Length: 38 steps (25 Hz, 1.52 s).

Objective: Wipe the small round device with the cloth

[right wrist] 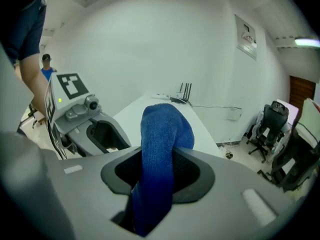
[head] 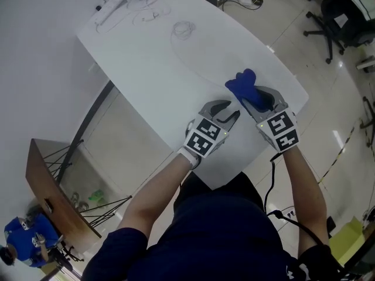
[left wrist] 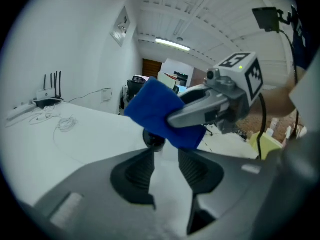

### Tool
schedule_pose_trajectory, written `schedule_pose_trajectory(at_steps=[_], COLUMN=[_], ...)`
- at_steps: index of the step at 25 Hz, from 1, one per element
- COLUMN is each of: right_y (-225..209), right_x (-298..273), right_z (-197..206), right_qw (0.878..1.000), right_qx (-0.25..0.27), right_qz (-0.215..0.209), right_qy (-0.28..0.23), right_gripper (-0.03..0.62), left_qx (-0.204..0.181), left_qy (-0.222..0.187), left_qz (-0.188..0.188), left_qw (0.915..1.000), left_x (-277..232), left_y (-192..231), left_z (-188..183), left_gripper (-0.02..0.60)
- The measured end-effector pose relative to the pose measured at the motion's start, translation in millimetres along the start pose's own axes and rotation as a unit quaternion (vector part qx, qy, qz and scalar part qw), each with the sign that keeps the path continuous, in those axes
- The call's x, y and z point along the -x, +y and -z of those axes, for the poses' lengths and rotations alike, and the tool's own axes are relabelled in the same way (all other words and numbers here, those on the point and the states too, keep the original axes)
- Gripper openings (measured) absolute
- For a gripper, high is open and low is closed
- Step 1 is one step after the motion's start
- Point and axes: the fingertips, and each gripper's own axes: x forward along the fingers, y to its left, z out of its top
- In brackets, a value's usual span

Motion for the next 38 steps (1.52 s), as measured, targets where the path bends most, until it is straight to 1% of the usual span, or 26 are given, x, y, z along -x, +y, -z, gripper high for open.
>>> schedule_pose_trajectory(at_steps=[2, 4, 6, 8, 10, 12, 17, 21, 25, 27, 29, 31, 32, 34, 36, 38], right_y=[-19, -39, -57, -72, -83, -88, -81, -74, -71, -72, -74, -75, -74, -70, -58, -36], right_x=[2, 2, 1, -2, -6, -13, -31, -41, -47, -46, -39, -26, -18, -4, 6, 10], right_z=[3, 5, 14, 27, 42, 58, 90, 105, 117, 118, 111, 97, 88, 64, 40, 19], right_qw=[0.999, 0.994, 0.985, 0.973, 0.961, 0.956, 0.952, 0.947, 0.951, 0.951, 0.952, 0.958, 0.963, 0.978, 0.992, 0.999], right_qx=[-0.049, -0.107, -0.168, -0.226, -0.270, -0.289, -0.300, -0.313, -0.301, -0.300, -0.299, -0.285, -0.267, -0.205, -0.118, -0.014], right_qz=[-0.003, -0.009, -0.019, -0.031, -0.040, -0.046, -0.059, -0.064, -0.044, -0.033, -0.022, -0.006, 0.005, 0.025, 0.036, 0.040], right_qy=[-0.012, -0.027, -0.035, -0.038, -0.036, -0.025, 0.011, 0.032, 0.061, 0.067, 0.056, 0.037, 0.028, 0.011, 0.001, 0.006], right_gripper=[0.156, 0.155, 0.155, 0.155, 0.155, 0.155, 0.155, 0.155, 0.155, 0.155, 0.155, 0.155, 0.155, 0.155, 0.156, 0.156], left_qx=[0.009, 0.018, 0.027, 0.031, 0.030, 0.035, 0.064, 0.064, 0.053, 0.045, 0.036, 0.031, 0.031, 0.032, 0.034, 0.033], left_qy=[0.005, 0.007, 0.010, 0.013, 0.015, 0.017, 0.023, 0.021, 0.017, 0.014, 0.009, 0.003, 0.000, -0.006, -0.011, -0.014], left_qz=[0.001, -0.001, 0.001, 0.003, 0.000, 0.000, 0.013, 0.005, -0.004, -0.005, -0.005, -0.005, -0.005, -0.006, -0.005, -0.002], left_qw=[0.9999, 0.9998, 0.9996, 0.9994, 0.9994, 0.9992, 0.9976, 0.9977, 0.9984, 0.9989, 0.9993, 0.9995, 0.9995, 0.9995, 0.9994, 0.9993], left_x=[-6, -10, -14, -18, -22, -25, -27, -28, -29, -29, -26, -22, -20, -16, -12, -8], left_y=[5, 10, 9, 8, 10, 13, 10, 14, 17, 16, 14, 12, 12, 12, 12, 9], left_z=[3, 5, 7, 8, 10, 12, 15, 16, 16, 12, 6, 1, -1, -2, -2, -2], left_gripper=[0.150, 0.150, 0.150, 0.150, 0.150, 0.150, 0.150, 0.150, 0.150, 0.150, 0.151, 0.151, 0.152, 0.151, 0.151, 0.150])
